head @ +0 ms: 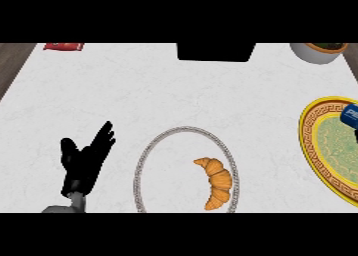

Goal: Pick the can from the placemat and place it in the plate

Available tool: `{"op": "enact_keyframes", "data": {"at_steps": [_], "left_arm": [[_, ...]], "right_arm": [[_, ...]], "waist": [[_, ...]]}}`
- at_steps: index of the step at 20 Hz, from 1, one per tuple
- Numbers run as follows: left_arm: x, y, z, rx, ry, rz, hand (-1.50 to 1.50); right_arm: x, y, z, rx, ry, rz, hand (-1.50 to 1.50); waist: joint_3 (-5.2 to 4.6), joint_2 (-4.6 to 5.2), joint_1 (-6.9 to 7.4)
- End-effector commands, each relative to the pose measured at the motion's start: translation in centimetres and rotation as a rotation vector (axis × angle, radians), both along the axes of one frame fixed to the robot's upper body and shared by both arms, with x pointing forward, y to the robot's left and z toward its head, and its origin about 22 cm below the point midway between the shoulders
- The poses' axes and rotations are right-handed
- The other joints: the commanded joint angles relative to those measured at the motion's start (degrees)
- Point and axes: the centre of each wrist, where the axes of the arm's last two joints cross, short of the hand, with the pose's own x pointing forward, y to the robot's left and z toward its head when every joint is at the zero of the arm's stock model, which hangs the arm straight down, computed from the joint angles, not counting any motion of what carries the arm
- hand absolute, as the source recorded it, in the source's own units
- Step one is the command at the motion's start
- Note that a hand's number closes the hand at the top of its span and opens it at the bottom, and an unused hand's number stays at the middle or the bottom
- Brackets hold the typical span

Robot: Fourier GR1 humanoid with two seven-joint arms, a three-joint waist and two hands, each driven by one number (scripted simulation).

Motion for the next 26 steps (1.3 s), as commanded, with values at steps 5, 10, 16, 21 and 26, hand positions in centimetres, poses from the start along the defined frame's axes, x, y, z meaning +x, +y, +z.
{"op": "enact_keyframes", "data": {"at_steps": [5, 10, 16, 21, 26], "left_arm": [[0.0, -1.6, -0.2, 0.002, 0.009, -0.037, 0.00], [0.9, 0.0, 0.3, -0.006, 0.001, -0.007, 0.00], [0.1, -0.4, -0.3, 0.000, -0.014, -0.012, 0.00], [0.1, 0.9, -0.3, 0.010, 0.013, 0.003, 0.00], [-0.9, 1.0, -0.9, -0.012, 0.012, 0.012, 0.00]], "right_arm": [[2.1, 0.5, -3.4, -0.038, 0.285, 0.125, -1.50], [2.5, 1.2, -4.8, 0.108, 0.147, 0.238, -1.50], [3.2, -1.5, -1.8, 0.320, -0.051, 0.197, -1.50], [-0.6, -6.1, -0.5, 0.414, -0.048, 0.185, -1.50], [-5.4, -9.8, 0.6, 0.504, 0.015, 0.337, -1.50]], "waist": [[0.19, 0.39, 1.27], [0.21, 0.25, 0.16], [0.21, 0.23, 0.17], [0.19, 0.26, -0.36], [0.12, -0.19, -1.46]]}}
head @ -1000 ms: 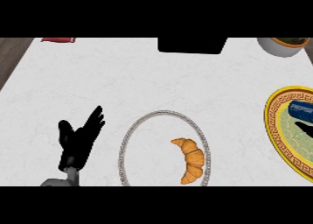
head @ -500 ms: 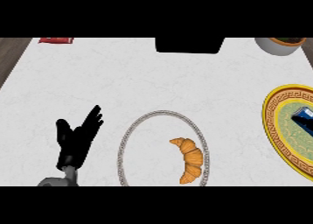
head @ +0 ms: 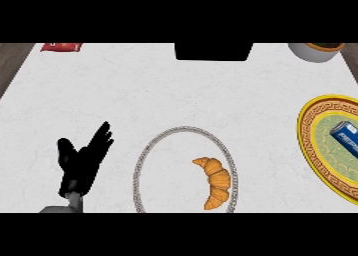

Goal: Pick the can from the placemat and place it in the plate

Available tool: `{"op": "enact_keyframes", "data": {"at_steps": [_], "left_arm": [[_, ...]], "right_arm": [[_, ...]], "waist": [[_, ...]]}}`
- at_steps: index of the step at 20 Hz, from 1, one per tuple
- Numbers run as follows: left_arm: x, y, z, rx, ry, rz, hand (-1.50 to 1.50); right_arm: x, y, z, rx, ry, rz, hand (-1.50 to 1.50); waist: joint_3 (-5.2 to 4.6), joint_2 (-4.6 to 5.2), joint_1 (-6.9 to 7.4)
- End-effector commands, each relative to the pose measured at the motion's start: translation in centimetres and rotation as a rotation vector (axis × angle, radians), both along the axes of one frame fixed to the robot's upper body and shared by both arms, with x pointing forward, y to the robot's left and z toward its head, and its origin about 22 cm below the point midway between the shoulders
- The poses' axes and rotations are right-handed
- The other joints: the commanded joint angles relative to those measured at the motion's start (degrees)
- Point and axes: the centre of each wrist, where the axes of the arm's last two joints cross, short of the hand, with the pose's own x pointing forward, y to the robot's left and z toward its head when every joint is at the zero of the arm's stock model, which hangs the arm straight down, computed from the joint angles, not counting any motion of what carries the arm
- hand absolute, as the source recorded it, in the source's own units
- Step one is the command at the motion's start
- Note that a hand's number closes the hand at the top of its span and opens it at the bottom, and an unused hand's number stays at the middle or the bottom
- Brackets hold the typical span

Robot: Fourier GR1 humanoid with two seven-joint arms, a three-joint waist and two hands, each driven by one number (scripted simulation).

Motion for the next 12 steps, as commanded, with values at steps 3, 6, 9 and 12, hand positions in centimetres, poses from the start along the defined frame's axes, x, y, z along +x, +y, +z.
{"op": "enact_keyframes", "data": {"at_steps": [3, 6, 9, 12], "left_arm": [[-1.0, 1.1, -0.1, 0.007, 0.004, 0.000, 0.00], [-0.1, -1.8, 0.0, -0.013, -0.003, 0.002, 0.00], [-1.1, -0.5, -0.4, -0.019, 0.018, 0.003, 0.00], [-0.3, -0.5, -0.1, -0.020, -0.006, 0.022, 0.00]], "right_arm": [[-4.7, -3.0, 0.3, 0.067, -0.001, 0.117, -1.50], [-5.3, -4.0, 1.6, 0.047, 0.030, 0.203, -1.50], [-8.0, -5.5, 2.5, 0.016, 0.050, 0.216, -1.50], [-9.8, -5.4, 1.2, -0.031, 0.050, 0.207, -1.50]], "waist": [[0.10, -0.09, -0.16], [0.09, -0.19, -0.87], [0.15, -0.37, -1.06], [0.14, -0.35, -1.64]]}}
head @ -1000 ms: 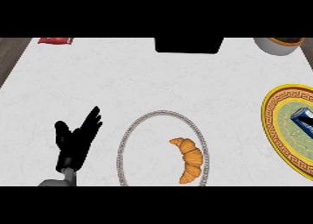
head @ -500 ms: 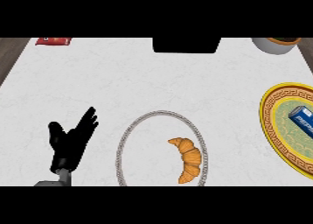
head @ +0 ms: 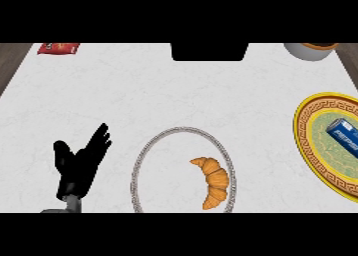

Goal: Pick the can from the placemat and place it in the plate

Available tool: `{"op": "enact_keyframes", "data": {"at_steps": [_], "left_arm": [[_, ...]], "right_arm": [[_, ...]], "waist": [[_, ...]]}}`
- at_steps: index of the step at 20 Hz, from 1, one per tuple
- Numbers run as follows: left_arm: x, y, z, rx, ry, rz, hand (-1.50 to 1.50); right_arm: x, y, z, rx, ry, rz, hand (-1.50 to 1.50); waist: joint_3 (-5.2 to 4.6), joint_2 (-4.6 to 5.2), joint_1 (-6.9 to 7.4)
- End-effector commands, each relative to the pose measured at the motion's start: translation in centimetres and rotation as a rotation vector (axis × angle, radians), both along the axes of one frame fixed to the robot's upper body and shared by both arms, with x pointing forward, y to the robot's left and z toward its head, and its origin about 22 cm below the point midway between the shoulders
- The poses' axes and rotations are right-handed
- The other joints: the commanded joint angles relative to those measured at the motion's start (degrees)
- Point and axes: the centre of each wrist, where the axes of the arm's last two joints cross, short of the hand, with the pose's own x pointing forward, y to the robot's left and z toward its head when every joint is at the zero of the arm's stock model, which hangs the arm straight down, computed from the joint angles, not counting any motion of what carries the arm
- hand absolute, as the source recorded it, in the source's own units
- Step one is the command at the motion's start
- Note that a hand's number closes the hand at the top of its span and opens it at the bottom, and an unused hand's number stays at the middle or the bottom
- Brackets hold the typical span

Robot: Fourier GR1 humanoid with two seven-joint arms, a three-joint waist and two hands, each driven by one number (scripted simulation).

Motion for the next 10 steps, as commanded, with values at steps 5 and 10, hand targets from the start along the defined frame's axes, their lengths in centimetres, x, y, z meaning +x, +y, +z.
{"op": "enact_keyframes", "data": {"at_steps": [5, 10], "left_arm": [[-0.2, -0.1, 0.1, 0.005, 0.004, 0.024, 0.00], [-0.1, -0.3, 0.6, -0.019, 0.011, 0.007, 0.00]], "right_arm": [[-5.4, -1.0, -1.2, 0.030, -0.053, 0.193, -1.50], [-6.4, -1.6, -0.8, 0.008, -0.053, 0.156, -1.50]], "waist": [[-0.10, -0.37, -0.99], [0.13, -0.31, -0.58]]}}
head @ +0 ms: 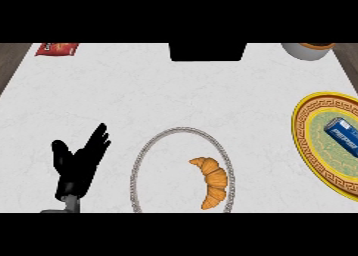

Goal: Pick the can from the placemat and place it in the plate

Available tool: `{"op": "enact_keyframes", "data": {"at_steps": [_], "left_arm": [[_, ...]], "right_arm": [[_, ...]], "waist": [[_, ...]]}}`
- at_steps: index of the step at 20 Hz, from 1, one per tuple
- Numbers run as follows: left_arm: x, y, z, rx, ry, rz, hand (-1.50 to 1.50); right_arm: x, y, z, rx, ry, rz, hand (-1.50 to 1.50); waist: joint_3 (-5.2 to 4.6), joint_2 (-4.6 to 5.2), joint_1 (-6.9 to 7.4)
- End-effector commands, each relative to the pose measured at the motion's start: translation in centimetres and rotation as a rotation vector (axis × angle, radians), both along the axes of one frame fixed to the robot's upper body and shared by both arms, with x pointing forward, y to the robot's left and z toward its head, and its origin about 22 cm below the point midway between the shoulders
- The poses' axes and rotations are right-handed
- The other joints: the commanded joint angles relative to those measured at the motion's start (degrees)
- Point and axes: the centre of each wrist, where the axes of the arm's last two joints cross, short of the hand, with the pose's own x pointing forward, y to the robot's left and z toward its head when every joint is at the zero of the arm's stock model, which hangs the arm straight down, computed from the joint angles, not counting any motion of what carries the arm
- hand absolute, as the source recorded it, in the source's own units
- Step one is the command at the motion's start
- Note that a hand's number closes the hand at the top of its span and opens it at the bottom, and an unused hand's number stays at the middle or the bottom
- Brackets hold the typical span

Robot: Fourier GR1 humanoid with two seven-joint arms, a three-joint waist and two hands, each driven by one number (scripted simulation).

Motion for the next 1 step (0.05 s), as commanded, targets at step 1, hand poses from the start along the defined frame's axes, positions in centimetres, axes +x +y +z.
{"op": "enact_keyframes", "data": {"at_steps": [1], "left_arm": [[-0.08, -0.90, 0.11, -0.015, -0.011, -0.005, 0.00]], "right_arm": [[-2.15, 0.28, -1.62, 0.111, -0.127, 0.147, -1.50]], "waist": [[0.05, -0.10, -0.13]]}}
